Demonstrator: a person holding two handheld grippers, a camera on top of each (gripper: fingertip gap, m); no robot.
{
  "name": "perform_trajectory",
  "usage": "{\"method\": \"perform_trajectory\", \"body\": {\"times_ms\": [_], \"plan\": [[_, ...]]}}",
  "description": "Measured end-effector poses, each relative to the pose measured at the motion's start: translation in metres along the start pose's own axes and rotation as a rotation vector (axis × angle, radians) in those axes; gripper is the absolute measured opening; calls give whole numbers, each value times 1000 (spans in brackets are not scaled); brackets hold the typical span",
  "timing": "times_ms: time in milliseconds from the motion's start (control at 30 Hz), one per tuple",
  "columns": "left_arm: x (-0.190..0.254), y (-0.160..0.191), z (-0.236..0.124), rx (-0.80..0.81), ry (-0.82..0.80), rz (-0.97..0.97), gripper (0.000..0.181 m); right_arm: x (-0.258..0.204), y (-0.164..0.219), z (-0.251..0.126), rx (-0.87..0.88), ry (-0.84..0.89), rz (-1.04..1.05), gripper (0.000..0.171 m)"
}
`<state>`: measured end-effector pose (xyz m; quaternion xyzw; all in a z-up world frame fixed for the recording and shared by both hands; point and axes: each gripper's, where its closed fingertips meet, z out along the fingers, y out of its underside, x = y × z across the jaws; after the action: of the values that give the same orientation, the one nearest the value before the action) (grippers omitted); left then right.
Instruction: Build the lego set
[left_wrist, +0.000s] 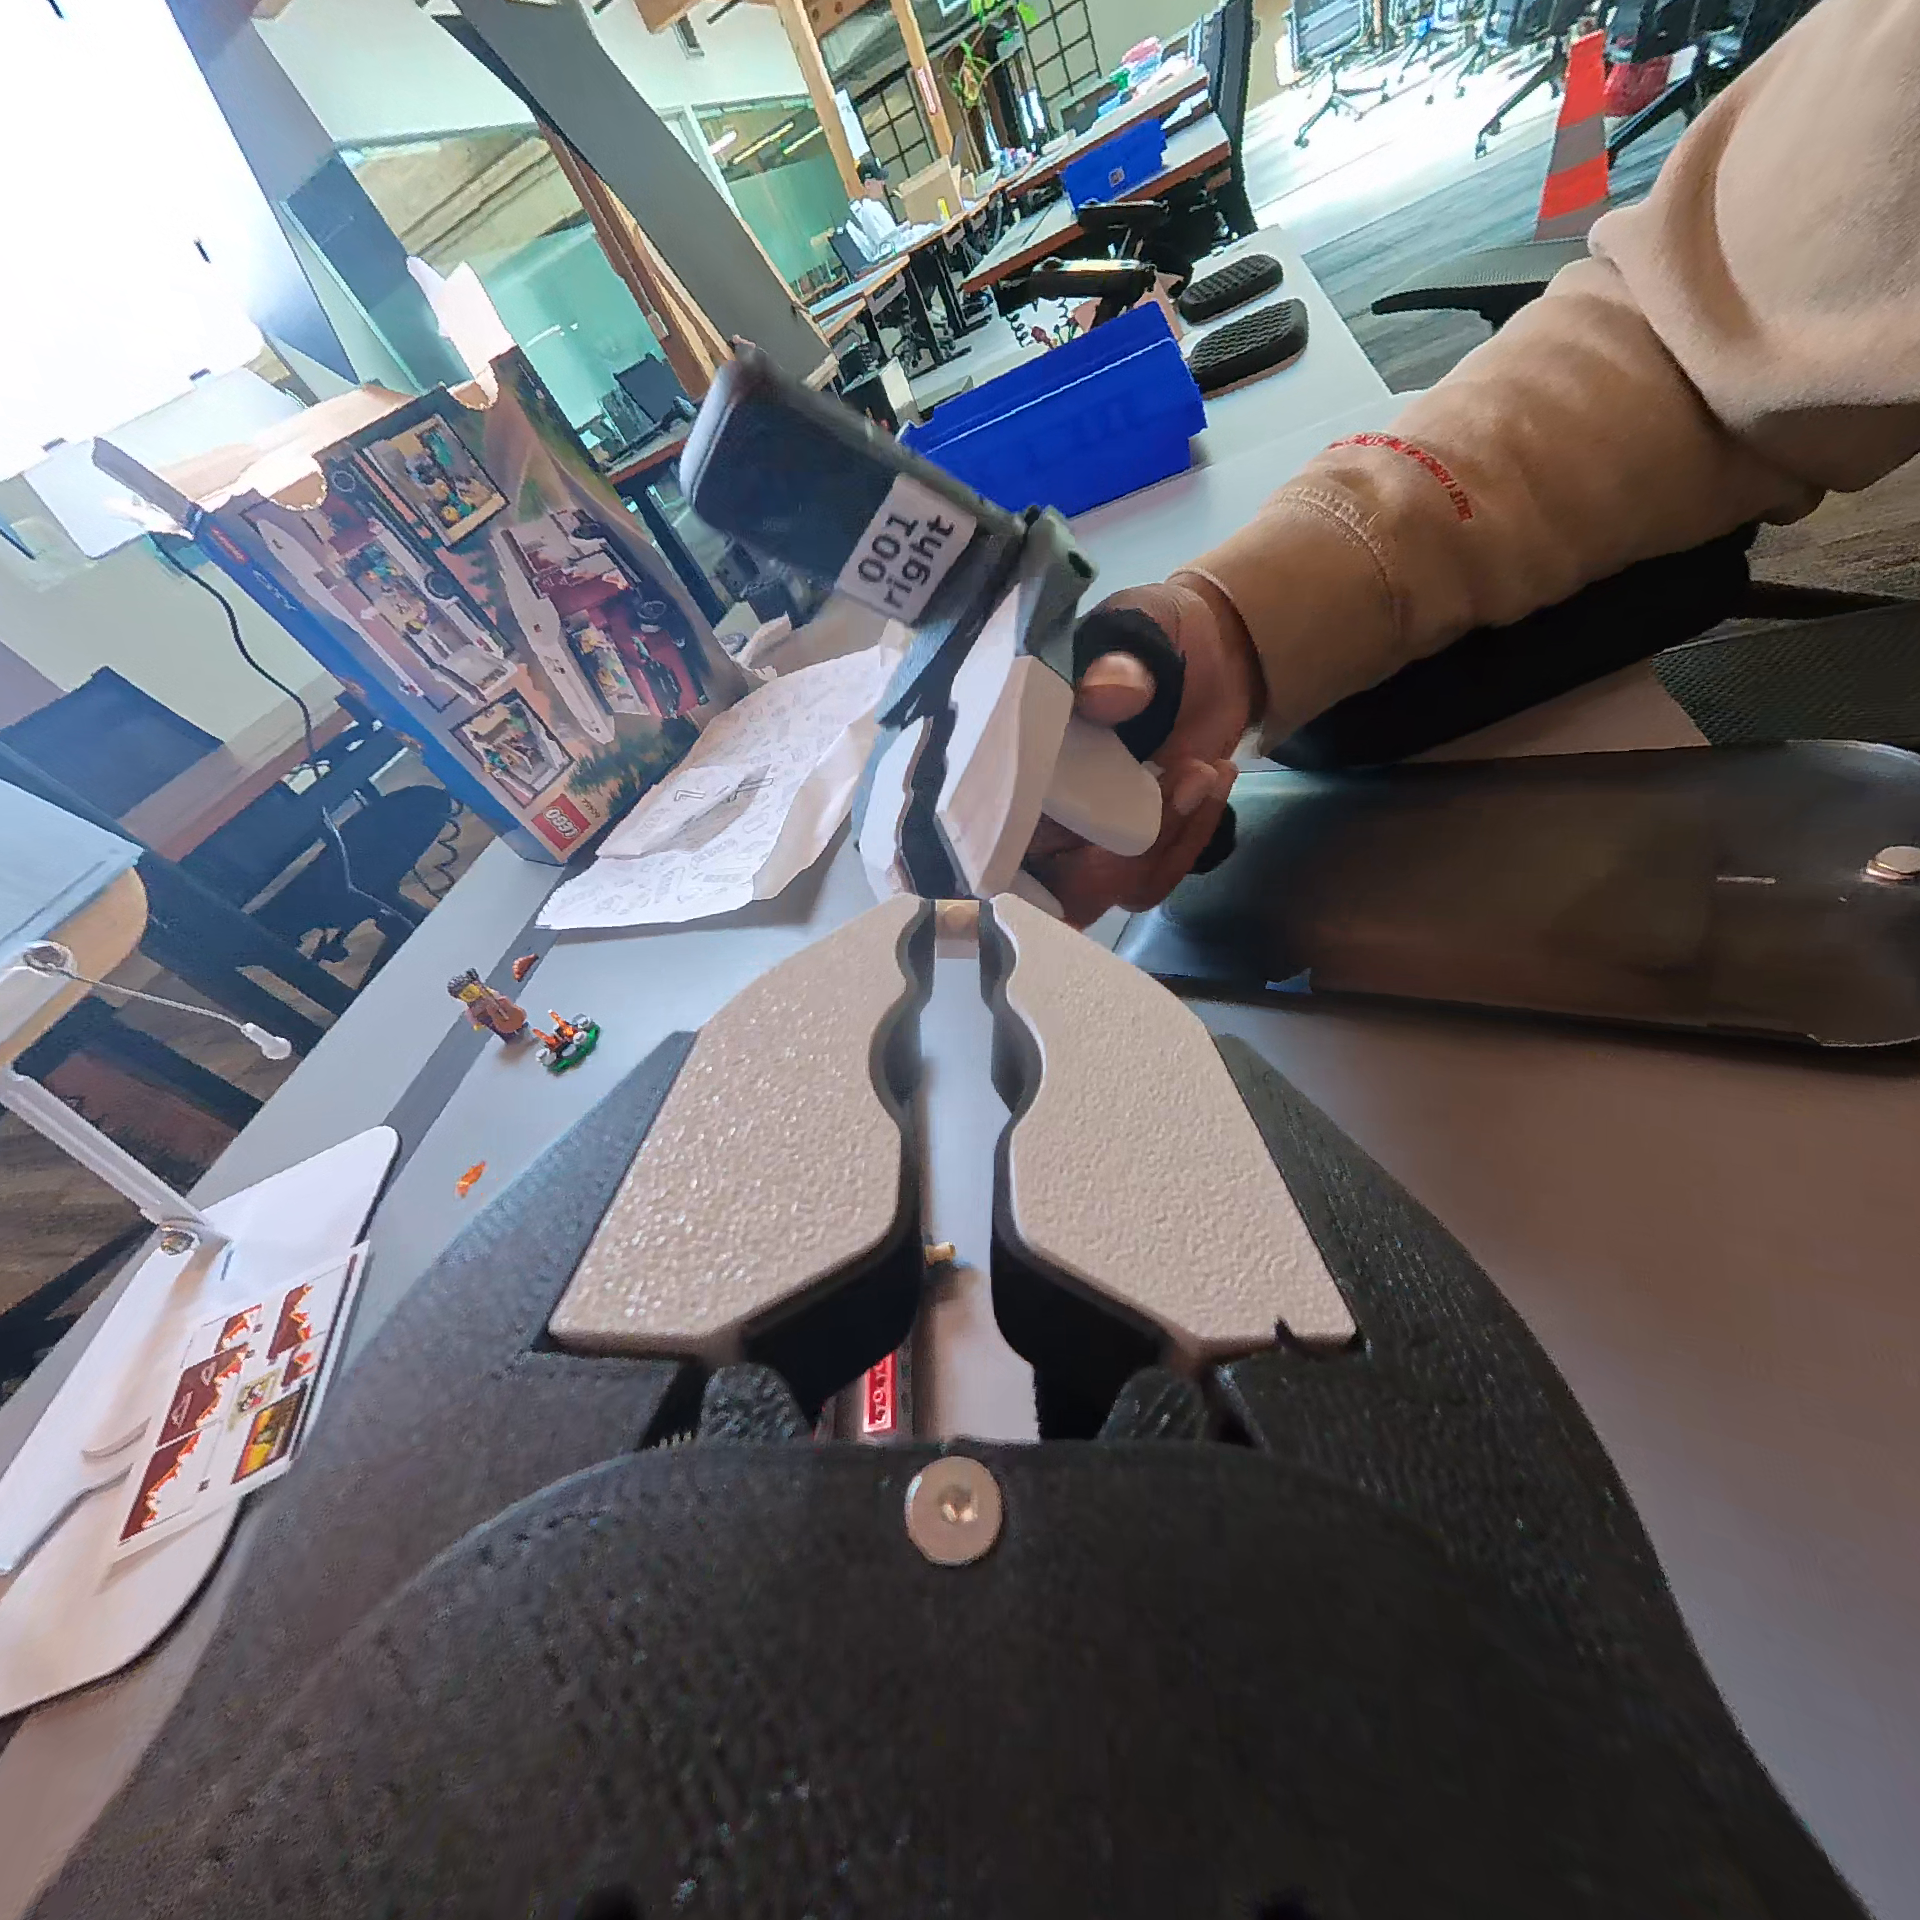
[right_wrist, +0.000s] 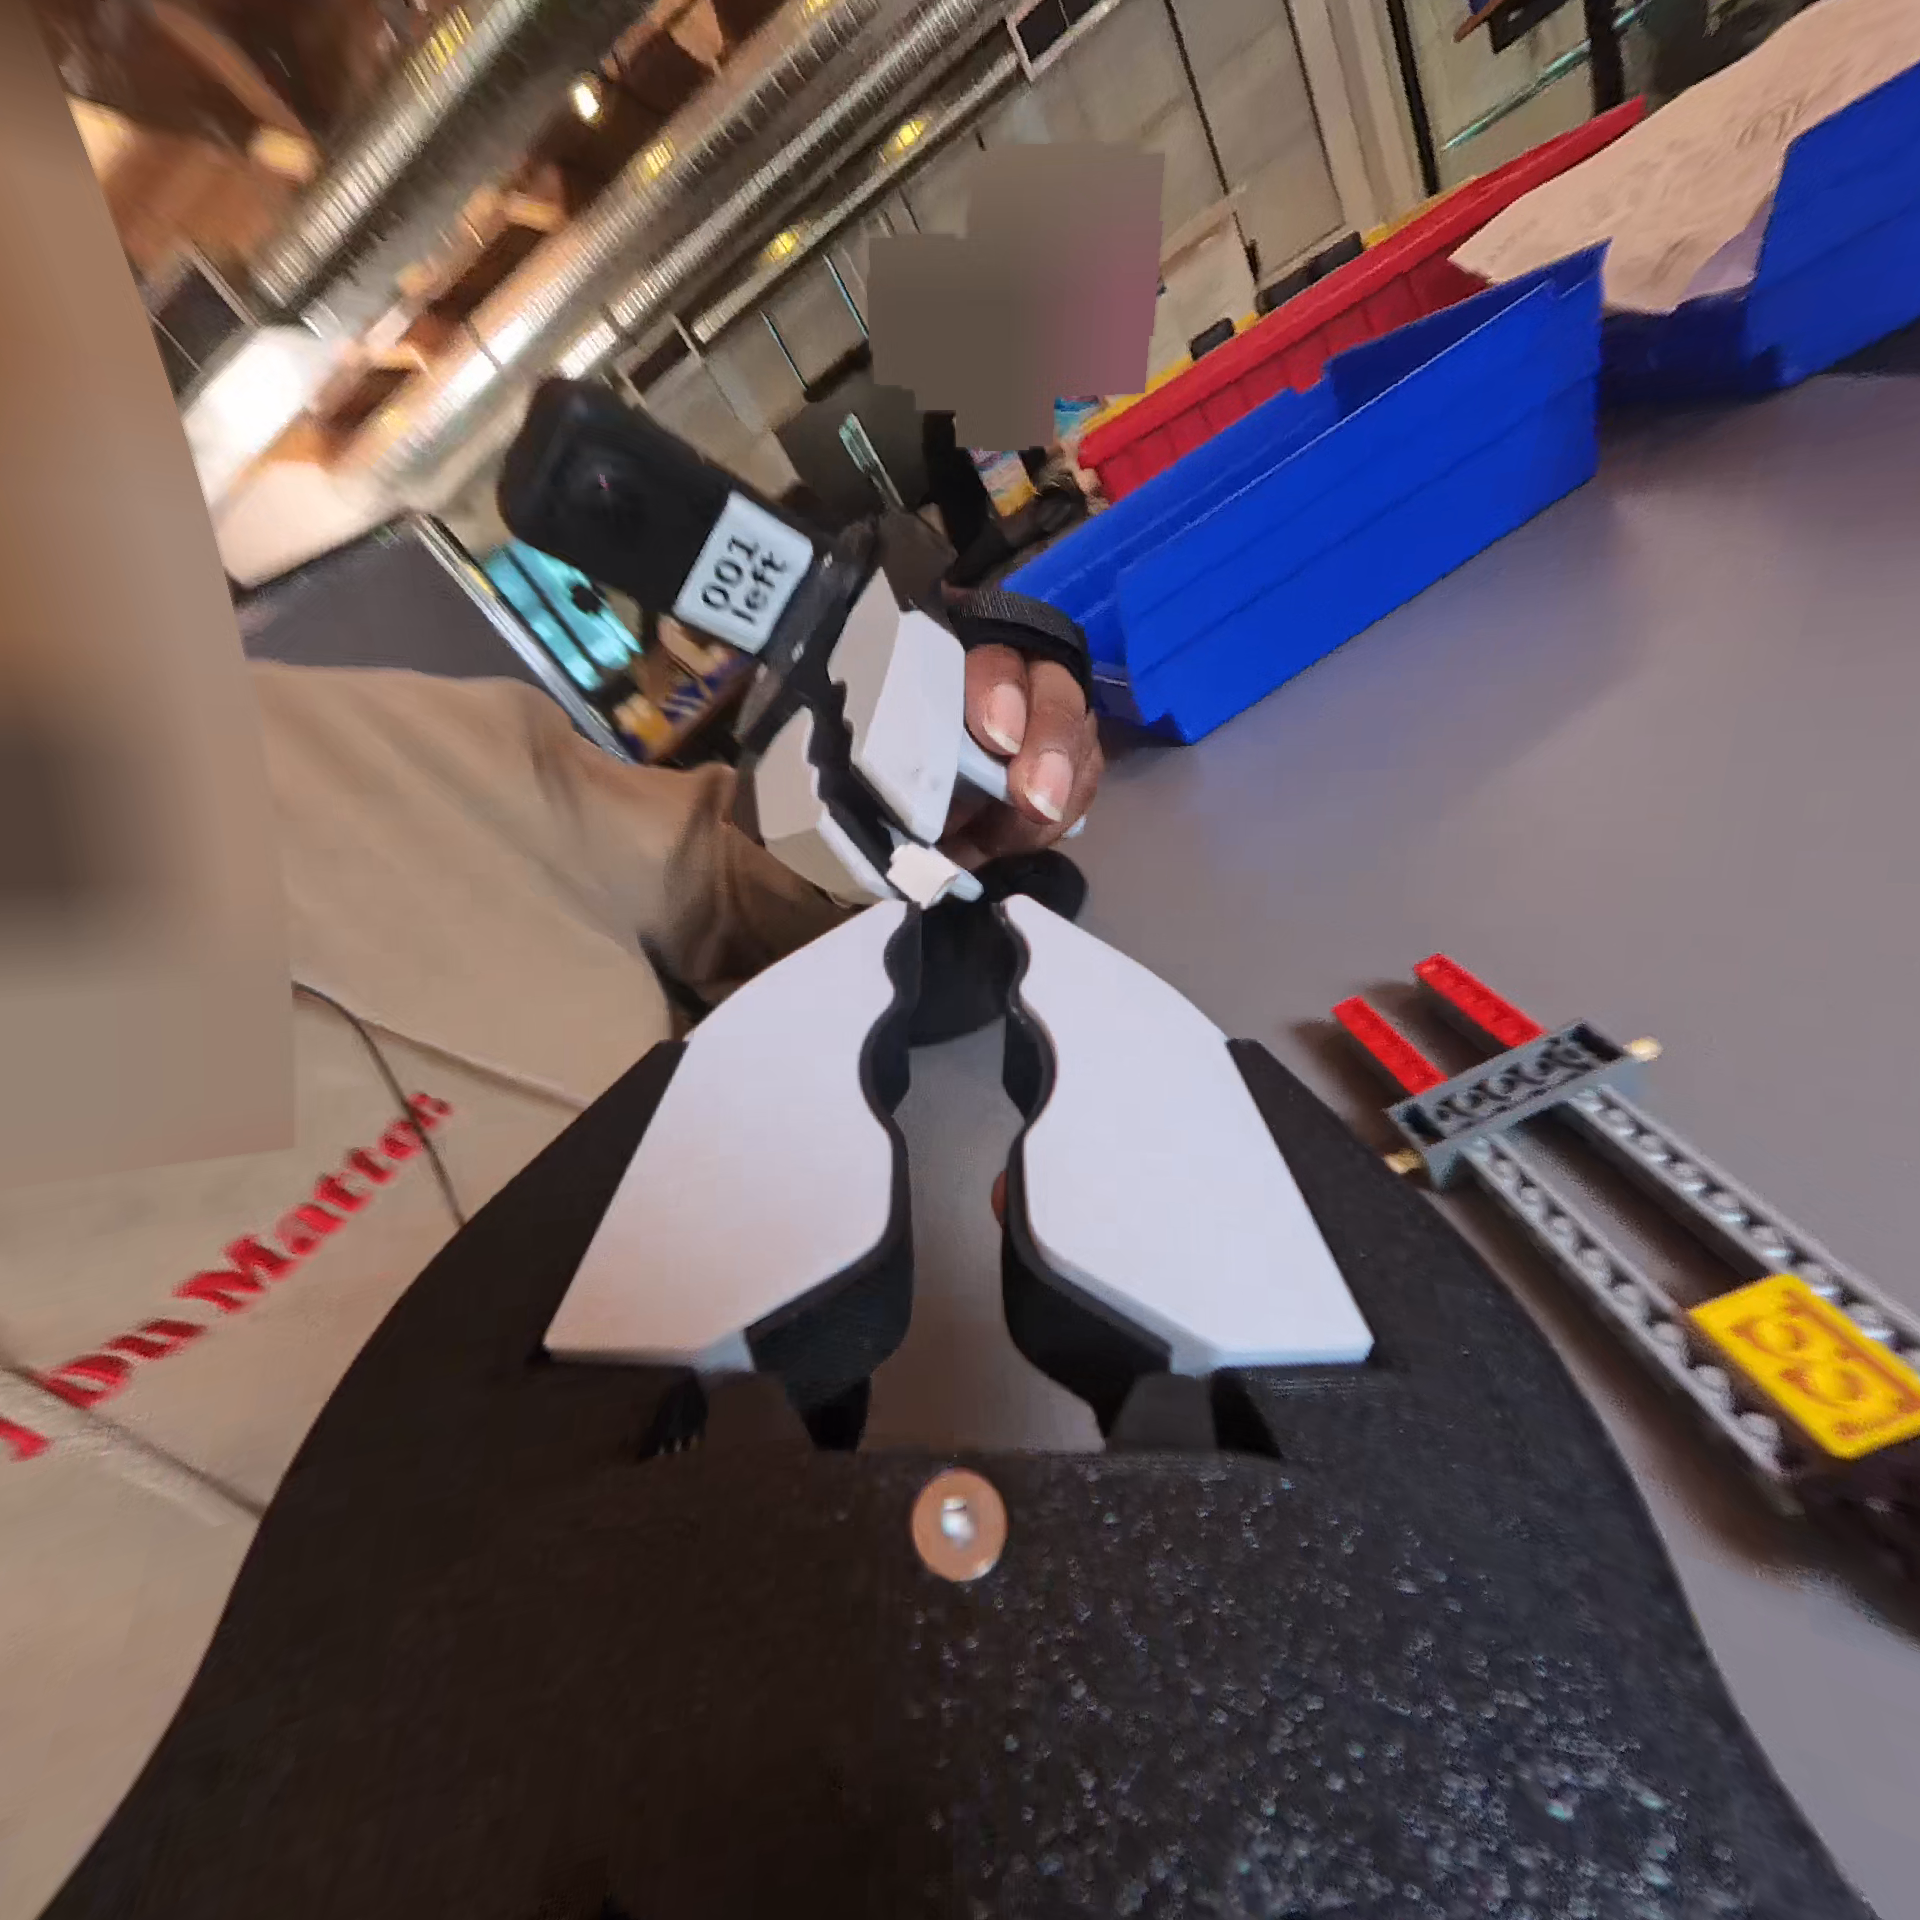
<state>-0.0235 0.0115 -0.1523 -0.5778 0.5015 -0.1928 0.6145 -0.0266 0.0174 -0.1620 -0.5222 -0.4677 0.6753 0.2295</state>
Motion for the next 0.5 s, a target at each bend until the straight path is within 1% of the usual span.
{"method": "perform_trajectory", "body": {"times_ms": [100,233,500], "plan": [[1,4,1,-19,27,-35,8,-3,6,3,-64,86,-231,15],[6,8,3,-33,61,-60,8,-2,8,6,-104,177,-421,16],[11,12,4,-47,99,-87,8,0,14,6,-156,228,-562,11]]}}
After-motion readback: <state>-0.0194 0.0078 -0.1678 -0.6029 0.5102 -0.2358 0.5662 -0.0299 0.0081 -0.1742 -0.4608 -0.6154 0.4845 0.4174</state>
